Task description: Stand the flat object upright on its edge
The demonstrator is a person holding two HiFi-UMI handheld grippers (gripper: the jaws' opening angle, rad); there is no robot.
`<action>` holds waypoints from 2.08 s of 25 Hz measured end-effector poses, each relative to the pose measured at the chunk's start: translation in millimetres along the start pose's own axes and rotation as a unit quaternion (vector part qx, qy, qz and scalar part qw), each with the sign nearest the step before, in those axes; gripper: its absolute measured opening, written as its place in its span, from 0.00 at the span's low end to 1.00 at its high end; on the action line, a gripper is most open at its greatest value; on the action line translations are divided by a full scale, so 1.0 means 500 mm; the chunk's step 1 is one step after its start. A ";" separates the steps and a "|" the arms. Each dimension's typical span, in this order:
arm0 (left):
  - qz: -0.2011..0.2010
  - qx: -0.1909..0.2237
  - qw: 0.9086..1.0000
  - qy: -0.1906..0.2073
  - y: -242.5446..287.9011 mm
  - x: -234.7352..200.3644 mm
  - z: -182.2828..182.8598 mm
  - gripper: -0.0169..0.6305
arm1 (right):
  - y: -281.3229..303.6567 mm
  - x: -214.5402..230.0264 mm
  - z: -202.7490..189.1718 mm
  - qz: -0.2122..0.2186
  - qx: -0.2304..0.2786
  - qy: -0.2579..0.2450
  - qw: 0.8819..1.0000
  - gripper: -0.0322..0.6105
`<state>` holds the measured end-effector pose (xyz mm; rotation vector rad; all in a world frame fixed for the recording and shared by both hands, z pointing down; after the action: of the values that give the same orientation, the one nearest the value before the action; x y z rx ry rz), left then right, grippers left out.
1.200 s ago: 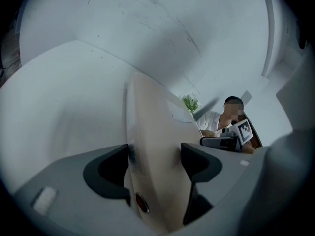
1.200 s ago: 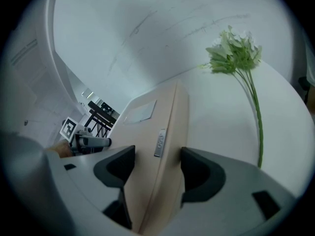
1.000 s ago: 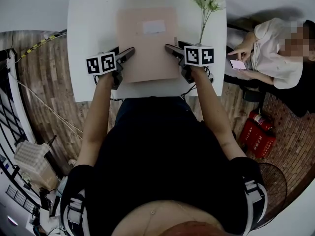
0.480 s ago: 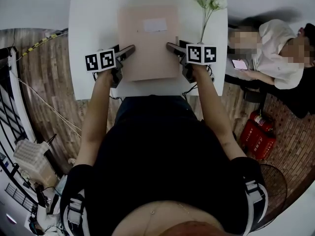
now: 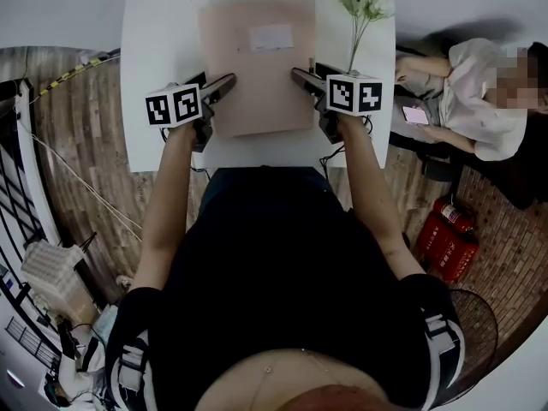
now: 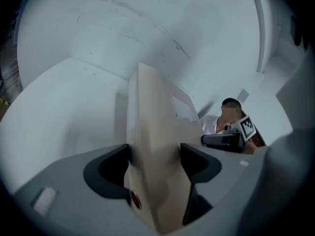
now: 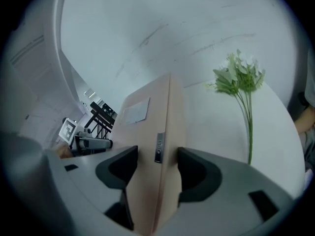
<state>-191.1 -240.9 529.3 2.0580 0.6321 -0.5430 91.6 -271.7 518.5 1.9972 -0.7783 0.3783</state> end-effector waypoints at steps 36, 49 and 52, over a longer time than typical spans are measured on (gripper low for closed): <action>0.047 0.187 0.962 0.192 -0.043 0.116 0.027 0.54 | -0.115 -0.045 0.057 -0.007 0.160 -0.205 0.966 0.44; 0.063 0.224 0.944 0.233 -0.055 0.119 0.013 0.53 | -0.116 -0.056 0.039 -0.012 0.198 -0.243 0.950 0.43; 0.064 0.228 0.942 0.240 -0.056 0.120 0.009 0.53 | -0.117 -0.057 0.033 -0.014 0.206 -0.249 0.946 0.43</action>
<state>-162.7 -217.8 474.0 2.6860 0.6875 -0.1040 107.9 -253.4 455.7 2.5444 -1.0417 0.0065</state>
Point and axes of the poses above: the fingertips, and each gripper's own axes: y forward along the fingers, x to its right, z out of its top, the point moved 8 cm from there along -y, backward along the fingers, and after that the axes turned 1 degree about y, right-handed, at the moved point
